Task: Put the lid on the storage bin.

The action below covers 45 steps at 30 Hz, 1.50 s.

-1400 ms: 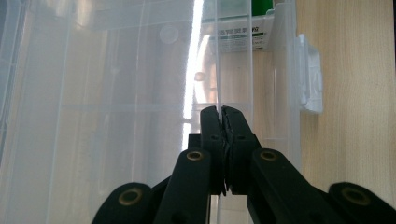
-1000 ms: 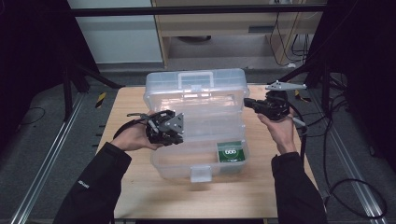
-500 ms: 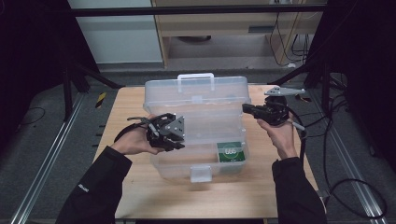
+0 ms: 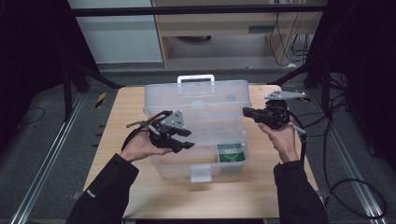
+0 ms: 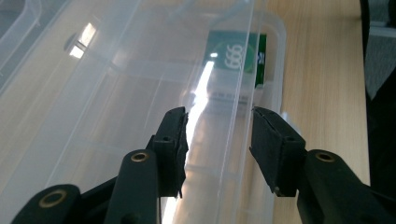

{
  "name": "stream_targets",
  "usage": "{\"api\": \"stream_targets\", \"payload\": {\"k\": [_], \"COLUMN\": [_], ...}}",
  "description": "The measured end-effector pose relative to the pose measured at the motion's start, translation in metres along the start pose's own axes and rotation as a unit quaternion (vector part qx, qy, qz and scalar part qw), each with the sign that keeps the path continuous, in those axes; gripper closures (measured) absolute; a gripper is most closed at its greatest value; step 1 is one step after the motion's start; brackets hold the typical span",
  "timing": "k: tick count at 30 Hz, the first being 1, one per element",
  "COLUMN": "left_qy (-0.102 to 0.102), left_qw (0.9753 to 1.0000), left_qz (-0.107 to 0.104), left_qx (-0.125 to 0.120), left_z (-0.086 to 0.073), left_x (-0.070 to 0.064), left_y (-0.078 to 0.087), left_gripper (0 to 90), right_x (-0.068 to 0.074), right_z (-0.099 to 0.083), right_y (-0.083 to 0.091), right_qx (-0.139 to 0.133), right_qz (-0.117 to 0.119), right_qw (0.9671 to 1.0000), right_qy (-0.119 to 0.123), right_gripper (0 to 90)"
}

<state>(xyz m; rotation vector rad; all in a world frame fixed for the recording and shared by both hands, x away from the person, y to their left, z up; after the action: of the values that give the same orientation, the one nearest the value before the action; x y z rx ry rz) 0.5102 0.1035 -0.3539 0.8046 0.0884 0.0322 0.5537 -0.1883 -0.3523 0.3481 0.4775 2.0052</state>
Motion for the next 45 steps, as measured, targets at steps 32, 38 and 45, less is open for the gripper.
{"api": "stream_targets", "payload": {"k": [32,38,45], "left_qy": [0.094,0.1,0.111], "left_qw": [0.9683,0.966,0.9627], "left_qz": [0.117,0.125,0.14], "left_qx": [-0.199,-0.203,-0.204], "left_z": [-0.027,-0.037,-0.052], "left_x": [-0.007,-0.009,-0.011], "left_y": [0.01,0.014,0.024], "left_gripper": [89.2,89.6,89.7], "right_x": [0.005,0.007,0.008], "right_z": [-0.017,-0.022,-0.028], "right_y": [0.005,0.007,0.009], "right_qx": [0.021,0.021,0.02], "right_qz": [0.009,0.011,0.015], "right_qw": [0.9997,0.9996,0.9996], "right_qy": [0.013,0.013,0.013], "right_gripper": [90.0,90.0,90.0]}}
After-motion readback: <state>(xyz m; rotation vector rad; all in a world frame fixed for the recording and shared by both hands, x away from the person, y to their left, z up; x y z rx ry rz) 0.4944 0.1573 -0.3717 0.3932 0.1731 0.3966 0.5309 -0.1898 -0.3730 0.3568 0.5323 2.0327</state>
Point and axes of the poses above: each handheld gripper's, and its own axes: y roughly backward along the jaws, z roughly out of its top, x roughly to its left, the point moved 4 cm from there along -y, roughly forward along the jaws, and after that the axes turned 15 degrees about -z, right-handed, at the moved point
